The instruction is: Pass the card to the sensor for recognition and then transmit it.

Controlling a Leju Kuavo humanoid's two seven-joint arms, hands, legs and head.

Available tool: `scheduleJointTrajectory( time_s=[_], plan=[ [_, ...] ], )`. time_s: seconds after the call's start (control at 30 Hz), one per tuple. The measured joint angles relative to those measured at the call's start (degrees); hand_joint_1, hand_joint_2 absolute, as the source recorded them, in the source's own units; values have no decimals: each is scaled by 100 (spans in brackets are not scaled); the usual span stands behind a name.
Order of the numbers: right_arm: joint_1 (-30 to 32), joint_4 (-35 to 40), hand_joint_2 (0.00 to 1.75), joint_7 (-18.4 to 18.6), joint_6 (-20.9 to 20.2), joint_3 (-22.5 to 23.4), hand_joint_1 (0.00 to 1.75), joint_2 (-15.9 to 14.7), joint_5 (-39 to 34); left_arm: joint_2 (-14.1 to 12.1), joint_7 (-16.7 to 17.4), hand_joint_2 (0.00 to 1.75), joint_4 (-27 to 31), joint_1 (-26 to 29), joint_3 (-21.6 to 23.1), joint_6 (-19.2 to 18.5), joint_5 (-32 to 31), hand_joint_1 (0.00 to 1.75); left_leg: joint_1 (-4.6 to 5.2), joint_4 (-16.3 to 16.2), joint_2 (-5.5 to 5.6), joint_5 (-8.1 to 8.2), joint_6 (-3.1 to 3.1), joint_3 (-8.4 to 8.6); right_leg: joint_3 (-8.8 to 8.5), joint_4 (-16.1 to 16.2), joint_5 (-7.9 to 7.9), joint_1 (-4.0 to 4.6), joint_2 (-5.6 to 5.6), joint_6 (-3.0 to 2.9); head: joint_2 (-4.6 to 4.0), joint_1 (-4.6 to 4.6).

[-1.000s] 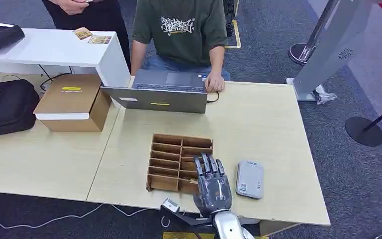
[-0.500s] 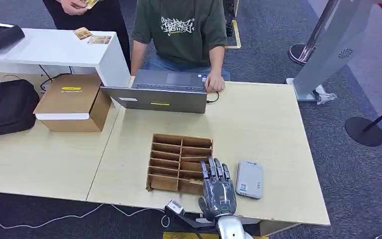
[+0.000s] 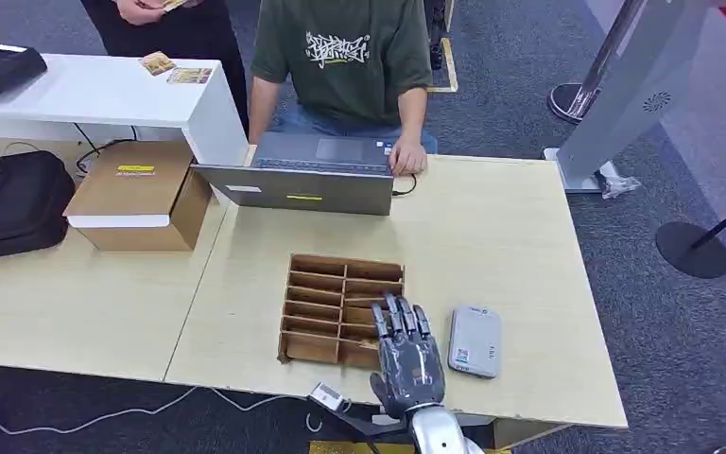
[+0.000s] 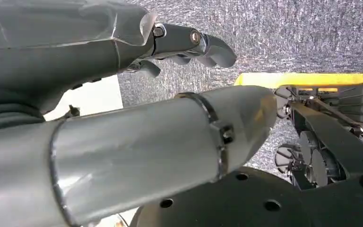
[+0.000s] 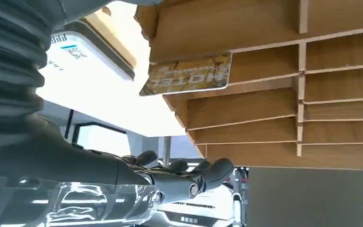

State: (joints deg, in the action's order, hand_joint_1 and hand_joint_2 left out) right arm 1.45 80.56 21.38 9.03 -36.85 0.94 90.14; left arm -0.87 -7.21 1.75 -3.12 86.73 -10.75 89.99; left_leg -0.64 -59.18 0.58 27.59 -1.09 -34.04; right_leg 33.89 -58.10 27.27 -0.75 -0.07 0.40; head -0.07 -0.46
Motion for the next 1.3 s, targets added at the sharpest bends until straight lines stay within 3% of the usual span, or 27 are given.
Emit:
scheduleJointTrajectory(
  time_s=[0.7,0.73,0.77,0.8,1.3],
  plan=[
    [-30,-57,175,-87,24,13,0,37,0,-2,0,0,0,1,0,-15,0,0,0,0,0,0,0,0,0,0,0,0,0,0,0,0],
    [-34,-68,175,-103,24,13,23,44,0,-2,0,0,0,1,0,-17,0,0,0,0,0,0,0,0,0,0,0,0,0,0,0,0],
    [-37,-79,175,-109,24,15,134,48,0,-4,0,0,0,1,0,-22,0,0,0,0,0,0,0,0,0,0,0,0,0,0,0,0],
    [-39,-90,175,-125,28,18,173,52,0,-4,0,0,0,1,0,-22,0,0,0,0,0,0,0,0,0,0,0,0,0,0,0,2],
    [-74,-291,175,-238,96,127,175,144,0,-20,0,0,0,6,-52,-28,0,0,0,0,0,0,0,0,-1,0,0,0,0,0,-2,0]
  ],
)
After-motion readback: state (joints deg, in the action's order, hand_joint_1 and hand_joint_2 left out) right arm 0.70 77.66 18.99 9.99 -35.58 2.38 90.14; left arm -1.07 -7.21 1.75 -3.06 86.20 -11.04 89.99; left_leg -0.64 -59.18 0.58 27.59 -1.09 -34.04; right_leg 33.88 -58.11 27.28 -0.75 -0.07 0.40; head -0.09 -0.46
